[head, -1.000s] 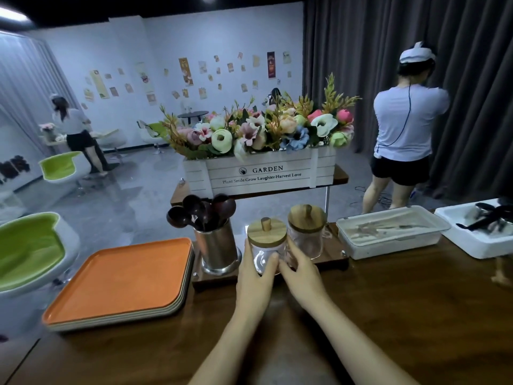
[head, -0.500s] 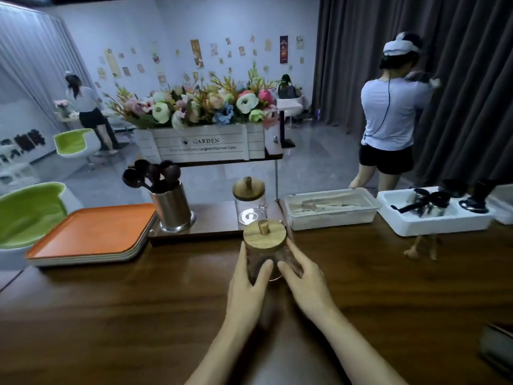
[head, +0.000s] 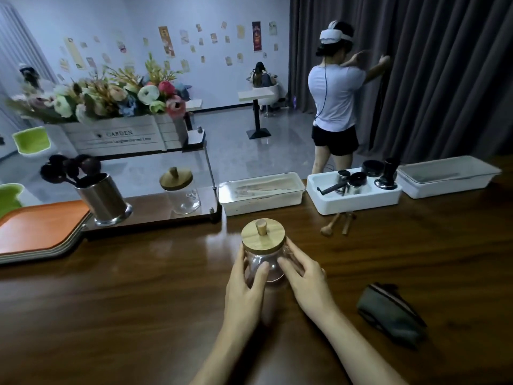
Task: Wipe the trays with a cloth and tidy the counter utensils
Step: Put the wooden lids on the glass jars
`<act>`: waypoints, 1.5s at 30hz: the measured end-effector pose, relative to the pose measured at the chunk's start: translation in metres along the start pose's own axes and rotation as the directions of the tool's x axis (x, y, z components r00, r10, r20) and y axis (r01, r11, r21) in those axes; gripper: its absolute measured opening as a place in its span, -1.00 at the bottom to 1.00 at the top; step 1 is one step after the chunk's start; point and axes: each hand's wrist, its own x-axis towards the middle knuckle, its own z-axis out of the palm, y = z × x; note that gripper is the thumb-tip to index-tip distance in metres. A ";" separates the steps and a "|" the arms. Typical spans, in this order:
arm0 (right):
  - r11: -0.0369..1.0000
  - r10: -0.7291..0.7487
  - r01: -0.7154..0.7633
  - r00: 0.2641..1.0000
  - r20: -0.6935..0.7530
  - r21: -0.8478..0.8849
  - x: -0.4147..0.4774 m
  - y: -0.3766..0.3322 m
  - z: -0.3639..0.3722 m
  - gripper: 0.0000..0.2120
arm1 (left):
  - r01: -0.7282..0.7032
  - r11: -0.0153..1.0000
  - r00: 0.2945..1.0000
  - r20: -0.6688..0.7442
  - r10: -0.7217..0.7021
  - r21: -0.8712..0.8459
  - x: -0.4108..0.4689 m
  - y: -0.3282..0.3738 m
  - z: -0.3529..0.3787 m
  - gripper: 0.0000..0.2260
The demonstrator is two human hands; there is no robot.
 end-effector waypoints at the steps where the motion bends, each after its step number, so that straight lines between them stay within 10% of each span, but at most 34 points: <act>1: 1.000 0.003 -0.003 1.000 -0.015 0.008 0.001 0.003 -0.004 -0.51 | 0.008 1.000 1.000 0.003 -0.008 -0.002 0.001 -0.001 0.005 -0.35; 20: 0.999 0.042 -0.042 0.999 0.016 0.008 0.038 0.017 -0.036 -0.50 | -0.030 0.997 0.997 -0.064 0.035 0.071 0.032 -0.007 0.054 -0.48; 31: 0.987 -0.046 0.066 0.990 0.133 -0.144 0.088 -0.013 -0.073 -0.51 | 0.065 0.998 0.996 -0.068 -0.063 0.022 0.071 -0.021 0.071 0.17; 39: 0.945 -0.128 0.175 0.975 0.181 -0.277 0.096 -0.032 -0.053 -0.64 | 0.012 1.000 0.997 -0.075 -0.011 0.005 0.073 -0.024 0.074 -0.33; 45: 0.958 -0.141 0.162 0.985 0.104 -0.237 0.101 -0.035 -0.043 -0.69 | -0.009 0.998 0.994 -0.107 0.016 0.060 0.073 -0.023 0.073 -0.33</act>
